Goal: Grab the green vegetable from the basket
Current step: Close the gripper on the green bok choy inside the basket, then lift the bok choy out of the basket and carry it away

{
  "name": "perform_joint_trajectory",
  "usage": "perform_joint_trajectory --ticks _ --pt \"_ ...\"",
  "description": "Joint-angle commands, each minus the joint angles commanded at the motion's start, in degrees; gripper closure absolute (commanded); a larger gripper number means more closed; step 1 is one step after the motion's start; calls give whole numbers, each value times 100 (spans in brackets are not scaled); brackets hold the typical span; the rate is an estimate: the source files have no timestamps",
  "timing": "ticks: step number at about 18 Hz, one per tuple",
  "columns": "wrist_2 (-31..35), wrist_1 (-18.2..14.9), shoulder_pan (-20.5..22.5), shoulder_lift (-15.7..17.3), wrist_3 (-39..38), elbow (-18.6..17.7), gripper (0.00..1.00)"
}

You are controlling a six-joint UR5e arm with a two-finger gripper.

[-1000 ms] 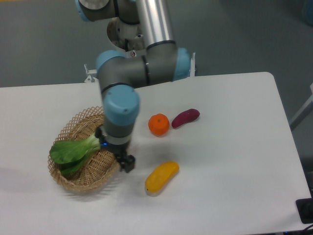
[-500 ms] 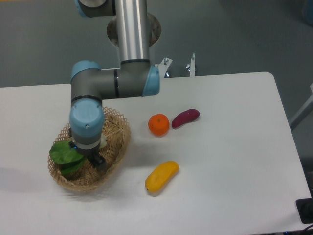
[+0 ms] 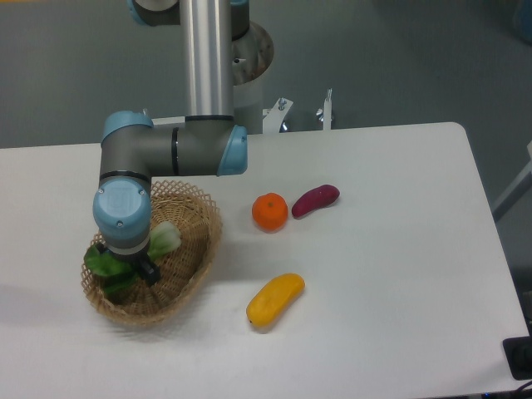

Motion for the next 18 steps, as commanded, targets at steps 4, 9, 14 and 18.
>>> perform_joint_trajectory --ticks 4,9,14,18 --pt "-18 -26 0 123 -18 0 58" --pt "-18 -44 9 290 -18 0 85" --pt "-9 -88 315 623 0 -44 85" --pt "-18 -79 789 834 61 -35 84"
